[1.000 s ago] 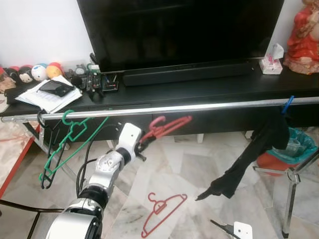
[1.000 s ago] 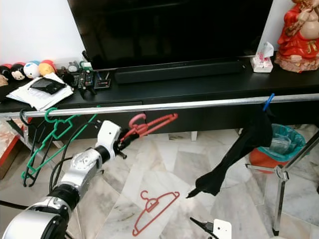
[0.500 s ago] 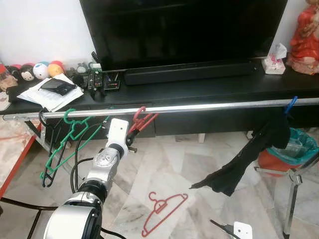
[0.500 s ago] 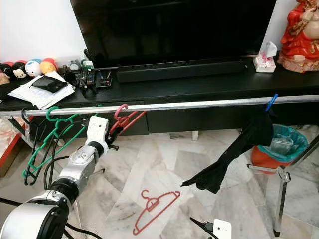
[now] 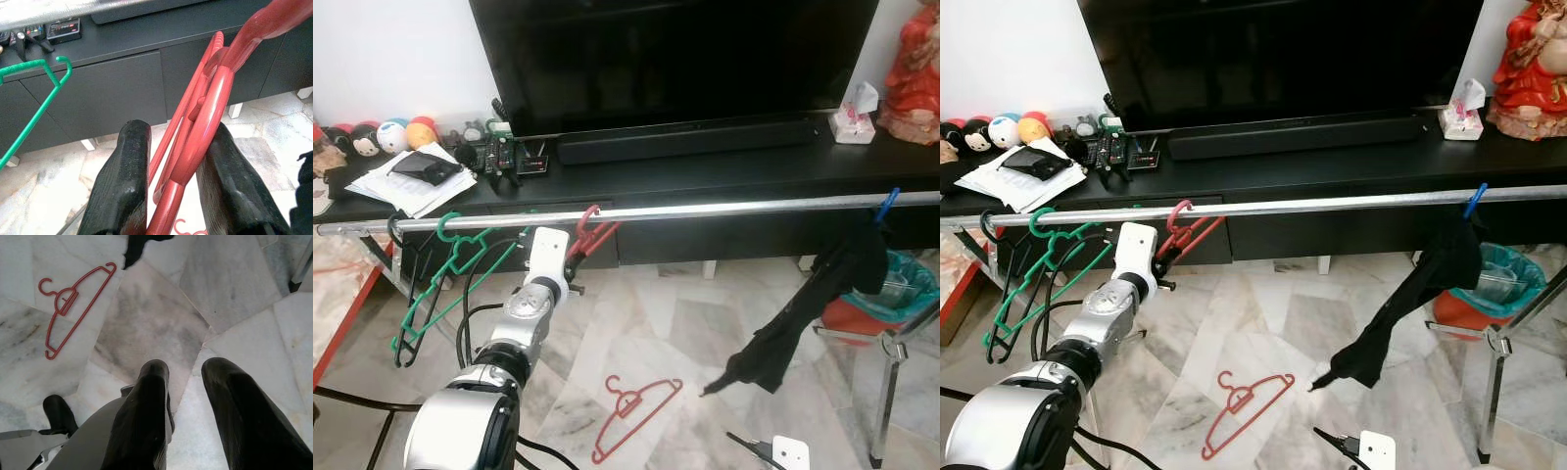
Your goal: Hang hanger
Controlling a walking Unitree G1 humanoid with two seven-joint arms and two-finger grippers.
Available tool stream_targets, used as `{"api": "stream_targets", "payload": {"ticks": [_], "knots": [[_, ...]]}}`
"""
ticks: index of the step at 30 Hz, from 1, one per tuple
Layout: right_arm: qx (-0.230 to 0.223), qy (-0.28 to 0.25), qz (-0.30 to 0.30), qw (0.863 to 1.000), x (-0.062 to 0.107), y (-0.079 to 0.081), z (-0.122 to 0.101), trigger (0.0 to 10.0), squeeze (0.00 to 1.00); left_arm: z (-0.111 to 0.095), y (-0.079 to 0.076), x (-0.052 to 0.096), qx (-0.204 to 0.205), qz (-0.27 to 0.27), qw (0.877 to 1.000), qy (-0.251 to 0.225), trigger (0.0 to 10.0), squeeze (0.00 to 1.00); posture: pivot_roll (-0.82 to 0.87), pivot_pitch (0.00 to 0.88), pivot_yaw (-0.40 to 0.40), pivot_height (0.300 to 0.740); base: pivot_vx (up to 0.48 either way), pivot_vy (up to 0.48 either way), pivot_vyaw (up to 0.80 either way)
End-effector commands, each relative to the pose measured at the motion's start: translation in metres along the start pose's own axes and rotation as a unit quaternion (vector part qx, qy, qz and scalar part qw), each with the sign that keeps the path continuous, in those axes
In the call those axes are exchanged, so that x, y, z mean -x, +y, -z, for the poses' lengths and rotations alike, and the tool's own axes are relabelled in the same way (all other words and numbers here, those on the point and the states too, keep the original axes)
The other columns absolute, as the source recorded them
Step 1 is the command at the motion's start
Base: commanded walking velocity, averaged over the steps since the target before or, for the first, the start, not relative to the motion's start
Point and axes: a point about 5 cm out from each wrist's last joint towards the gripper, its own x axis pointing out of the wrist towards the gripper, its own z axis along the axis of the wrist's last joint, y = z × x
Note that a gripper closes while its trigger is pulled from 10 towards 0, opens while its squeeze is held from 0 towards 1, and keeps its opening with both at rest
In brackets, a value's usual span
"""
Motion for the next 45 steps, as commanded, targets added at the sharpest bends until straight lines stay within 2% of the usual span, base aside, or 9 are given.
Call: {"api": "stream_targets", "payload": {"ticks": [1,8,12,16,20,27,31,39,45], "knots": [[-0.002,0.001,-0.002,1.000,0.001,0.003,0.002,10.0,0.00,0.004,0.001,0.000,-0.014,-0.004,1.000,0.023,10.0,0.00,-0.26,0.000,0.119,0.740,0.000,0.000,0.00],[-0.008,0.001,-0.002,1.000,0.001,0.006,0.002,10.0,0.00,0.022,-0.001,0.003,-0.030,0.001,0.997,0.077,10.0,0.00,-0.26,0.000,0.133,0.740,0.000,0.000,0.00],[-0.009,0.001,-0.003,1.000,0.001,0.006,0.002,10.0,0.00,0.026,-0.001,0.004,-0.033,0.001,0.996,0.087,10.0,0.00,-0.26,0.000,0.136,0.740,0.000,0.000,0.00],[-0.012,0.000,-0.004,1.000,0.001,0.007,0.002,10.0,0.00,0.007,0.003,0.001,0.023,-0.010,0.999,0.025,10.0,0.00,-0.26,0.000,0.139,0.740,0.000,0.000,0.00],[-0.011,0.000,-0.004,1.000,0.001,0.007,0.002,10.0,0.00,-0.013,-0.001,-0.003,0.042,0.021,0.998,-0.037,10.0,0.00,-0.26,0.000,0.138,0.740,0.000,0.000,0.00],[-0.010,-0.001,-0.003,1.000,0.001,0.006,0.002,10.0,0.00,-0.024,0.005,-0.004,0.064,0.003,0.996,-0.065,10.0,0.00,-0.26,0.000,0.131,0.740,0.000,0.000,0.00],[-0.008,-0.001,-0.003,1.000,0.001,0.005,0.002,10.0,0.00,-0.027,0.010,-0.006,0.066,-0.027,0.996,-0.056,10.0,0.00,-0.25,0.000,0.130,0.740,0.000,0.000,0.00],[-0.008,0.000,-0.002,1.000,0.001,0.005,0.002,10.0,0.00,-0.023,0.018,-0.008,0.060,-0.088,0.994,0.000,10.0,0.00,-0.27,0.000,0.133,0.740,0.000,0.000,0.00],[-0.008,0.002,0.000,1.000,0.001,0.004,0.004,10.0,0.00,-0.016,0.026,-0.007,0.101,-0.136,0.985,0.033,10.0,0.00,-0.27,0.000,0.132,0.740,0.000,0.000,0.00]]}}
